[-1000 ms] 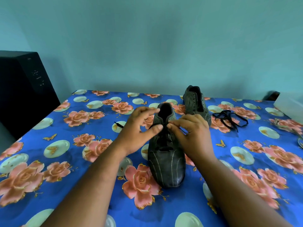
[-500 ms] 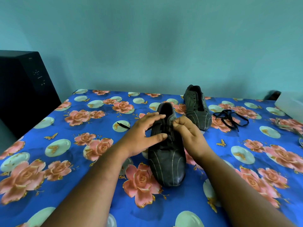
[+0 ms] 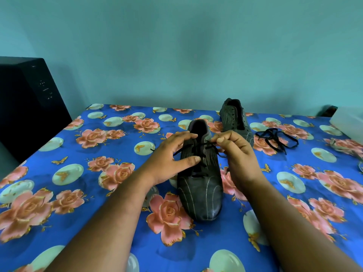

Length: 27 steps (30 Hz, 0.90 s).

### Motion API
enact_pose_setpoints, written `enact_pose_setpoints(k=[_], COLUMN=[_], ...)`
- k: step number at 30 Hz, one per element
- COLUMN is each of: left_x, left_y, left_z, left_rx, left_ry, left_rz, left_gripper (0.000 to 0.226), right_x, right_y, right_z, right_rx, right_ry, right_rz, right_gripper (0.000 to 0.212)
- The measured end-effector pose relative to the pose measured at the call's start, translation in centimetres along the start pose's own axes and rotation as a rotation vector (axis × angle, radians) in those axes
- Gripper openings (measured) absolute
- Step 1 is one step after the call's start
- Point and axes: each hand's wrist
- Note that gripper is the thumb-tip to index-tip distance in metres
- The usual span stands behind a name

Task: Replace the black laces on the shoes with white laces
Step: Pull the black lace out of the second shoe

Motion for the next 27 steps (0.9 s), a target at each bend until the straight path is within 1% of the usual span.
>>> enact_pose_setpoints(k=[2,3,4,5,6,7,10,12,14,16,17,19,21,24,27], left_x=[0.0,0.1,0.0,0.0,0.0,0.0,0.0,0.0,0.0,0.0,-0.1,0.0,0.0,0.0,0.1], left_y=[0.0,0.0,0.1,0.1,0.2,0.2,0.2,0.1,0.1,0.1,0.1,0.0,0.0,-0.1,0.0], left_z=[0.0,0.0,0.0,0.0,0.0,0.0,-0.1,-0.2,-0.2,-0.1,-0.1,-0.1,-0.2,-0.2,-0.1], left_rx=[0.029,0.039,0.041,0.035,0.028,0.025,0.014,0.014,0.007,0.005,0.012,0.021,0.021,0.028,0.028], left_ry=[-0.009,-0.014,-0.016,-0.018,-0.022,-0.027,-0.037,-0.036,-0.035,-0.033,-0.032,-0.039,-0.041,-0.045,-0.048], left_rz=[0.003,0.001,0.003,0.006,0.009,0.009,0.01,0.002,0.0,0.004,0.006,0.005,-0.004,-0.014,-0.012], left_gripper=[0.058,0.058,0.058,0.058,0.057,0.057,0.055,0.055,0.055,0.056,0.056,0.056,0.055,0.055,0.056], right_x=[-0.1,0.0,0.0,0.1,0.2,0.3,0.1,0.1,0.2,0.4,0.4,0.3,0.3,0.3,0.6], right_y=[0.0,-0.3,-0.7,-1.1,-1.5,-1.7,-1.4,-1.3,-1.2,-0.9,-0.8,-0.9,-1.4,-1.8,-1.8], right_z=[-0.1,0.0,0.2,0.3,0.5,0.6,0.6,0.7,0.5,0.3,0.5,0.7,0.8,0.6,0.6], right_rx=[-0.039,-0.126,-0.278,-0.464,-0.634,-0.735,-0.805,-0.817,-0.677,-0.408,-0.355,-0.465,-0.675,-0.939,-1.049], right_ry=[0.02,0.045,0.071,0.078,0.063,0.042,0.014,0.014,0.011,-0.002,-0.015,-0.021,-0.009,-0.005,-0.025], right_rz=[-0.006,-0.003,-0.007,-0.014,-0.01,0.01,0.08,0.079,0.013,-0.029,-0.031,-0.008,0.013,0.102,0.19], right_gripper=[0.019,0.024,0.028,0.026,0.021,0.017,0.012,0.012,0.014,0.016,0.016,0.014,0.012,0.024,0.012])
Point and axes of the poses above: each hand's wrist, its own x-axis towards the middle knuckle, its own z-axis out of the back of the hand, y = z × x, and after that the axes turned 15 degrees about y, right-handed
